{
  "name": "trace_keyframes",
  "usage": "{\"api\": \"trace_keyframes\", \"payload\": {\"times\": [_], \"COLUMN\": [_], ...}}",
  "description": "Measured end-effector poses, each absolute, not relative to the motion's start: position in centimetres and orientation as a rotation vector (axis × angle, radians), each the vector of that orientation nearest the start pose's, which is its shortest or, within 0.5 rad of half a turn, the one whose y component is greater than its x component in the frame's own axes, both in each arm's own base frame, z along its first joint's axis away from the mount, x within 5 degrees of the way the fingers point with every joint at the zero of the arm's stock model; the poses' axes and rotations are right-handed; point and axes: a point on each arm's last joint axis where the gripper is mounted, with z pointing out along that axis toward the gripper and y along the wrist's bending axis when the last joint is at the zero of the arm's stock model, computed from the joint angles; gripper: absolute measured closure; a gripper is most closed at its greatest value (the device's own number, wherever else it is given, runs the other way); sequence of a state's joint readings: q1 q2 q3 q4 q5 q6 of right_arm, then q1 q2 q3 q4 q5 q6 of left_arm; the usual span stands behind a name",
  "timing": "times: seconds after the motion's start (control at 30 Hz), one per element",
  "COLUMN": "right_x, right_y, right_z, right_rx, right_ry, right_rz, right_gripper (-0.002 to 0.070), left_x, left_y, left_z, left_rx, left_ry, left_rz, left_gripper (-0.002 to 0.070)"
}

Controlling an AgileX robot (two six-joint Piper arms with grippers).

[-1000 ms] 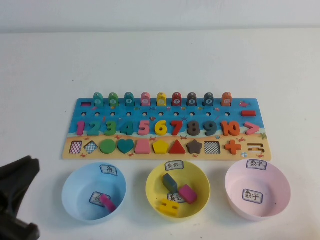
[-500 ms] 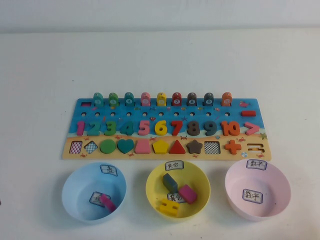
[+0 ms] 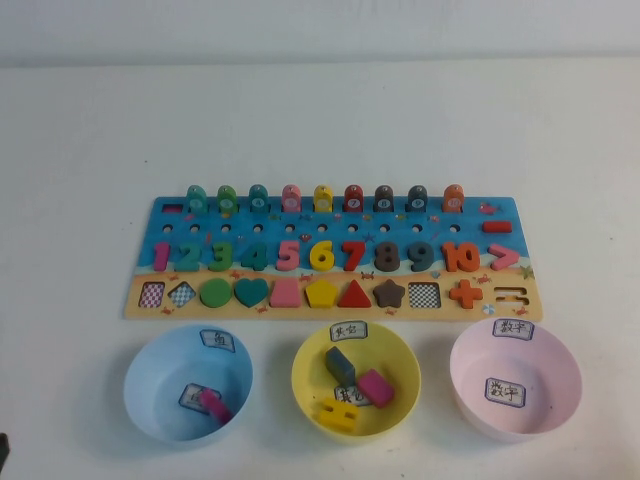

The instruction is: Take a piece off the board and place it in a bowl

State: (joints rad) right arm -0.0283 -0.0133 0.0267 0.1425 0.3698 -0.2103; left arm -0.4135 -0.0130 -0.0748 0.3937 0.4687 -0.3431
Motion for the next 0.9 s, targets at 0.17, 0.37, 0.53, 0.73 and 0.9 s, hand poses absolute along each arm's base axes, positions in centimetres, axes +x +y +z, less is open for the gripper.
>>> {"api": "trace_keyframes", "payload": {"times": [0.17,0.37,0.53,0.73,0.9], "right_x": [5.3,5.3,5.3,5.3,5.3], "right_y": [0.3,0.3,0.3,0.3,0.3], "right_z": [17.2,17.2,17.2,17.2,17.2], "right_rx": [-0.081,-0.080,-0.079,-0.079,-0.079], "right_ry": [1.861,1.861,1.861,1.861,1.861], "right_rz": [-0.025,-0.023,-0.022,-0.022,-0.022], "right_gripper": [0.0694,0.0694,0.0694,0.0694,0.0694], "left_x": [5.3,5.5,5.4,5.3,5.2], "left_y": [-0.8,-0.5,-0.2,-0.2,-0.6], "left_z": [17.7,18.2,17.6,17.2,17.2], "left_rx": [0.249,0.147,0.100,0.104,0.147], "left_ry": [1.811,1.750,1.824,1.861,1.857], "left_rz": [-0.104,-0.010,0.056,0.054,-0.008], "left_gripper": [0.0673,0.0673,0.0673,0.0676,0.0677]}}
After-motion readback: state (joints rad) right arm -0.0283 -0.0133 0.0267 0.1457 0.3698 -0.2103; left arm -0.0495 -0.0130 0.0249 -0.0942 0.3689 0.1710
